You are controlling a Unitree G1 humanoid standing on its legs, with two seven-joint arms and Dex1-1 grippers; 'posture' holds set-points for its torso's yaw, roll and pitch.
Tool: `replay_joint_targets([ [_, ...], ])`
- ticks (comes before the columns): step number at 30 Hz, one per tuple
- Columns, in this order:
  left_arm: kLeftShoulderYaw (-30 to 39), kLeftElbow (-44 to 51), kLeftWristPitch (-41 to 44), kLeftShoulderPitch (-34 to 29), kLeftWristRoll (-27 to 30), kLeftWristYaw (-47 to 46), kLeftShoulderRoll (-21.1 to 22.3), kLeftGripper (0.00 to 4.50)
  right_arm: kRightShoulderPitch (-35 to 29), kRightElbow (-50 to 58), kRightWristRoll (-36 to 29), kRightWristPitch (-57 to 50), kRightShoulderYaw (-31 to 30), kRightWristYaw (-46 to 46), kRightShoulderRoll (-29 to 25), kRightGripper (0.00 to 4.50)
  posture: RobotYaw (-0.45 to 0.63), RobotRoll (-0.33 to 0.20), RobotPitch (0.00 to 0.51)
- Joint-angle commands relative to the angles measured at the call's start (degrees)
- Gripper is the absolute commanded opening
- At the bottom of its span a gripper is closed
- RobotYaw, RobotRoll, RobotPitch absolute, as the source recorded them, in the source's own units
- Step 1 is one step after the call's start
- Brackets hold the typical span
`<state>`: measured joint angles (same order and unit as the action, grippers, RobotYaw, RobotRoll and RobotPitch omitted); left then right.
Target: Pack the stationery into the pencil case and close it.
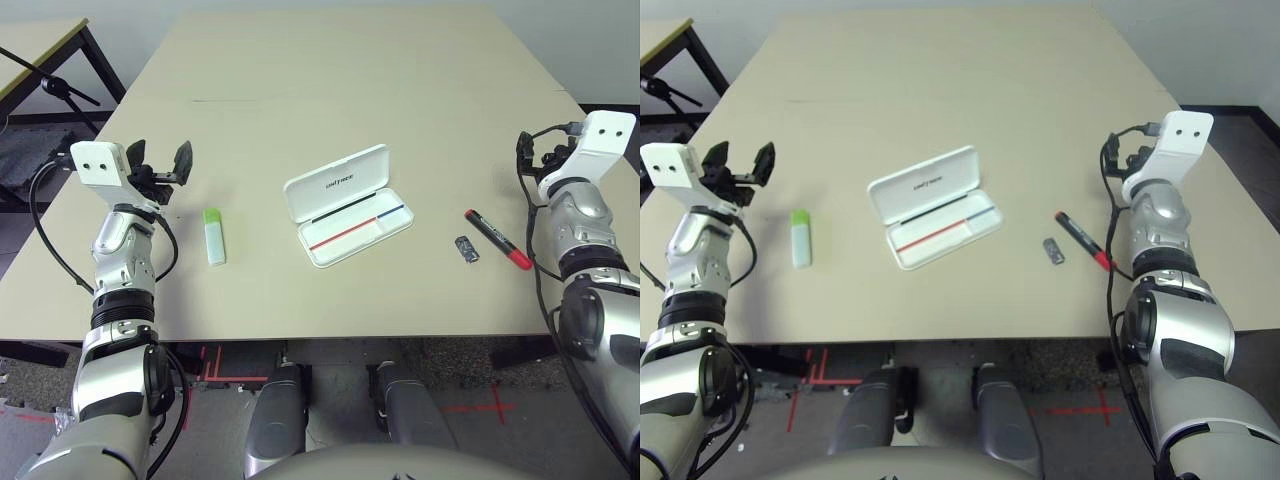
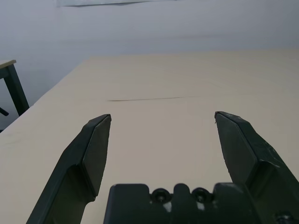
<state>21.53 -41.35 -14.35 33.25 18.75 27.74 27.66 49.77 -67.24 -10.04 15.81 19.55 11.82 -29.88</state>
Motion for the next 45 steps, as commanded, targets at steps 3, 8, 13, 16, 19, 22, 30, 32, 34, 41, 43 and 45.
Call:
replay_joint_targets([
  [3, 0.07, 0.58, 0.21, -0.67, -0.02, -0.14, 0.17, 4.47, 0.22, -0.86, 0.09, 0.16, 0.04, -0.35, 0.2, 4.5, 0.07, 0.0, 0.111],
  [8, -0.25, 0.95, 0.44, -0.48, -0.06, -0.07, -0.09, 4.47, -0.23, -0.35, 0.06, 0.16, -0.02, 0.35, -0.21, 4.5, 0.06, 0.0, 0.123],
  [13, -0.58, 3.54, 1.8, -1.88, 0.49, 0.43, -0.85, 4.47, -0.44, 0.79, 0.56, -0.94, -1.42, 5.55, -1.23, 4.5, 0.04, 0.0, 0.129],
  [16, -0.78, 4.1, 2.25, -2.32, 0.39, 0.79, -1.09, 4.47, -0.77, 2.03, 0.87, -3.07, -3.22, 12.79, -2.99, 4.5, 0.02, 0.0, 0.133],
  [19, -0.79, 5.12, 3.14, -2.4, 0.47, 0.89, -1.12, 4.47, -2.05, 5.01, 0.67, -6.15, -5.53, 23.61, -5.52, 4.5, 0.01, 0.0, 0.13],
  [22, -1.36, 7.47, 4.54, -2.83, 0.47, 1.84, -0.83, 4.47, -5.11, 11.06, 0.4, -10.7, -9.13, 38.24, -8.99, 4.5, 0.01, 0.0, 0.128],
  [30, -2.25, 18.27, 11.52, -6.33, 2.2, 6.2, 1.19, 4.47, -14.51, 27.1, 1.06, -20.37, -17.88, 62.37, -18.02, 4.5, 0.01, 0.0, 0.123],
  [32, -3.0, 22.8, 14.48, -7.67, 3.14, 7.83, 1.92, 4.47, -14.51, 27.38, 1.62, -20.93, -18.78, 64.03, -19.13, 4.5, 0.02, 0.0, 0.119],
  [34, -4.13, 28.92, 18.27, -9.91, 4.99, 10.51, 2.95, 4.47, -13.83, 26.62, 2.22, -20.56, -19.2, 64.48, -19.58, 4.5, 0.02, 0.0, 0.119],
  [41, -8.65, 59.69, 38.62, -23.98, 21.0, 21.77, 11.19, 4.47, -10.8, 24.06, 3.47, -19.54, -19.79, 63.13, -18.85, 4.5, 0.05, 0.0, 0.114],
  [43, -10.45, 64.8, 41.68, -26.33, 22.67, 23.29, 13.21, 4.47, -10.2, 23.19, 3.9, -19.12, -20.04, 63.12, -18.69, 4.5, 0.05, 0.0, 0.114],
  [45, -13.06, 67.65, 43.14, -27.03, 21.97, 23.92, 14.43, 4.47, -9.78, 22.55, 4.33, -18.73, -20.21, 63.25, -18.62, 4.5, 0.06, 0.0, 0.113],
])
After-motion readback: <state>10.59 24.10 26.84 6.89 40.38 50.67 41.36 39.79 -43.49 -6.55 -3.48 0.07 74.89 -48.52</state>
